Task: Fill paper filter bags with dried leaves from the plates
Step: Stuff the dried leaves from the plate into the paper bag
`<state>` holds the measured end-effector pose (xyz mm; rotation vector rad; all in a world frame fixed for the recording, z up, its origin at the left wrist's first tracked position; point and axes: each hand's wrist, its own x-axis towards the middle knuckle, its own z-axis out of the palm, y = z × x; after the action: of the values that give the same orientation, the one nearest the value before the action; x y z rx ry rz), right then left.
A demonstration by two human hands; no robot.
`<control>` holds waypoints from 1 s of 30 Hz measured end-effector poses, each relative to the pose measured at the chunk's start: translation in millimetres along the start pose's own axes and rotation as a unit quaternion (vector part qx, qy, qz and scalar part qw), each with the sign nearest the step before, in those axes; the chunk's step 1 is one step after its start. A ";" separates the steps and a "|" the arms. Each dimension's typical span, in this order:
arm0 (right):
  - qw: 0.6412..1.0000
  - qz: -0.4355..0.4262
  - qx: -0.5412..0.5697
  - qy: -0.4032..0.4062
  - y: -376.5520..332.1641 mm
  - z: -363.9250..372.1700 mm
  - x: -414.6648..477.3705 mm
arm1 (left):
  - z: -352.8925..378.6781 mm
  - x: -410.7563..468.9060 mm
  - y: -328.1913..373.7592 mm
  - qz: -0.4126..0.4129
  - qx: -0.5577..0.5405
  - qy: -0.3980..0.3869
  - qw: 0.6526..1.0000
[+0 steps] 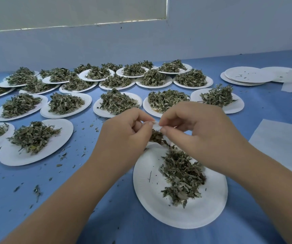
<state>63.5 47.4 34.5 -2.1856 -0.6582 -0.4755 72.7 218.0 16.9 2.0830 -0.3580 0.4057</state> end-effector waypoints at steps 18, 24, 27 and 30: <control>0.998 0.064 -0.008 0.004 3.2 -5.0 -1.7 | 1.0 0.4 1.3 -0.029 -0.037 0.041 0.998; 0.989 -0.019 -0.135 -0.057 3.0 2.9 -0.4 | 4.6 -2.3 5.2 -0.018 -0.049 0.018 0.998; 0.993 -0.038 -0.096 -0.059 3.1 -3.5 -0.5 | 2.3 -1.9 4.8 -0.022 -0.049 0.027 0.998; 0.994 -0.056 -0.039 -0.084 0.4 -11.0 -0.6 | 1.4 -1.0 4.4 -0.030 -0.057 0.035 0.997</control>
<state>62.0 38.4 40.8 -2.2882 -0.8700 -0.3843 70.2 214.7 19.2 1.9581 -0.2705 0.4107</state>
